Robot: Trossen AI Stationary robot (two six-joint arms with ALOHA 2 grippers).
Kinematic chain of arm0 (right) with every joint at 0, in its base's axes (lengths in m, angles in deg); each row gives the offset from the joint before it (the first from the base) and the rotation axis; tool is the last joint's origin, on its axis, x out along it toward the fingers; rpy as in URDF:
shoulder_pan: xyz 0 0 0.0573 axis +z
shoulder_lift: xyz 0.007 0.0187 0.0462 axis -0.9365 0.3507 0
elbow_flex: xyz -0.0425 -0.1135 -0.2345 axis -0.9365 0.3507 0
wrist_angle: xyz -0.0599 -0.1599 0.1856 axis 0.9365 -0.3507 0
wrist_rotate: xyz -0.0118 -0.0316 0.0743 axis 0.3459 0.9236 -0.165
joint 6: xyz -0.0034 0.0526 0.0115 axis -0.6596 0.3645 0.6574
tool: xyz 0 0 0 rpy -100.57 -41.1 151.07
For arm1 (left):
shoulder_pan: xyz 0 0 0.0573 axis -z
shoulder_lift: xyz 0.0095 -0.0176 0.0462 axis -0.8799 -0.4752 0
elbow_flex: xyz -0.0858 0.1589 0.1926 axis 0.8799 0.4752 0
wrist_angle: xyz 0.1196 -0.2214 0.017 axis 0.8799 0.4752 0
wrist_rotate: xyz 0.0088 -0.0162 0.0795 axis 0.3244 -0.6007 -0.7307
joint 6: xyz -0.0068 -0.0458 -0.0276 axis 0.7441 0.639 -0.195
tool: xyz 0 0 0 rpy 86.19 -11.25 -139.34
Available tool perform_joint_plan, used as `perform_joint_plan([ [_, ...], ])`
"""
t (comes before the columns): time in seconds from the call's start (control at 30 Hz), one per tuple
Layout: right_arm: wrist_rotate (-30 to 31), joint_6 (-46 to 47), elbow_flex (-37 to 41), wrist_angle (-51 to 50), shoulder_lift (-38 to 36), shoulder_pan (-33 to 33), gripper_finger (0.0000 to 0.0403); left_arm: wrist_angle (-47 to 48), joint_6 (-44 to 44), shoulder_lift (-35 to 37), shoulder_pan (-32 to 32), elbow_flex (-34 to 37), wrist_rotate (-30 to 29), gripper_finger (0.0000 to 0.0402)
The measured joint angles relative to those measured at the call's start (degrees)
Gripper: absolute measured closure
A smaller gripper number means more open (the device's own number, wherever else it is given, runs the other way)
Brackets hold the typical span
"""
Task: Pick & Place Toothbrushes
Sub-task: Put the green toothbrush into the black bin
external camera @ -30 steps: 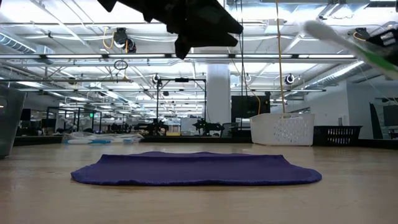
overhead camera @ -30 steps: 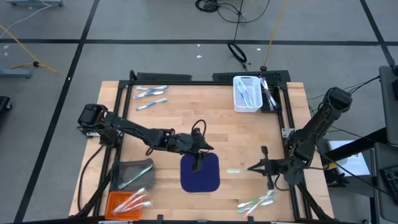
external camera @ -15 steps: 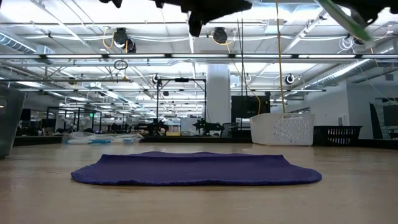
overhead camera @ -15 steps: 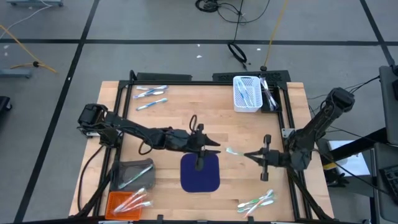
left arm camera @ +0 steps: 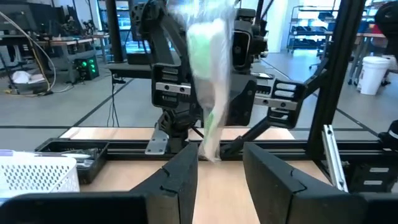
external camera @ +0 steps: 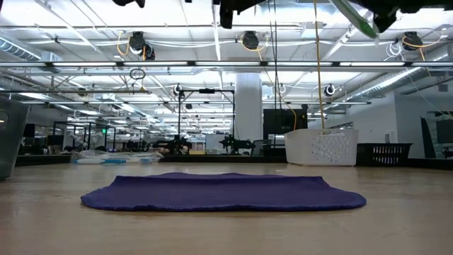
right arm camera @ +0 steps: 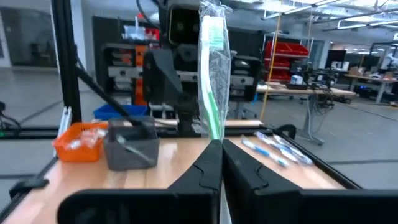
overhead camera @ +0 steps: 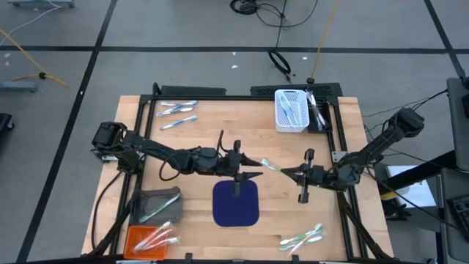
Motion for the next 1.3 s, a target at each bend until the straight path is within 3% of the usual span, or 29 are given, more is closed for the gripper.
perform_joint_plan([
  [0.33, -8.36, -0.74, -0.04, 7.82, 4.45, -6.89, 0.0403, -2.5, -0.6, 0.0, -0.22, 0.0, -0.05, 0.0275],
  [0.57, -12.81, -0.89, -0.04, 12.92, 7.44, -9.43, 0.0403, -2.64, -1.16, 0.0, -0.22, 0.0, -3.69, 0.0275],
  [0.93, -12.87, 0.16, -0.04, 15.4, 10.55, -11.85, 0.0403, -2.93, -1.3, 0.0, -0.22, 0.0, -3.96, 0.0275],
  [1.1, -15.7, 1.07, -0.04, 15.41, 10.98, -12.75, 0.0403, -3.1, -0.87, 0.0, -0.22, 0.0, -4.01, 0.0276],
  [1.2, -15.63, 0.8, -0.04, 15.4, 10.98, -12.75, 0.0403, -3.08, -0.02, 0.0, -0.22, 0.0, -4.99, 0.0301],
  [1.3, -15.63, 0.78, -0.04, 15.34, 10.98, -12.73, 0.0403, -3.04, 0.0, 0.0, -0.22, 0.0, -5.05, 0.0359],
])
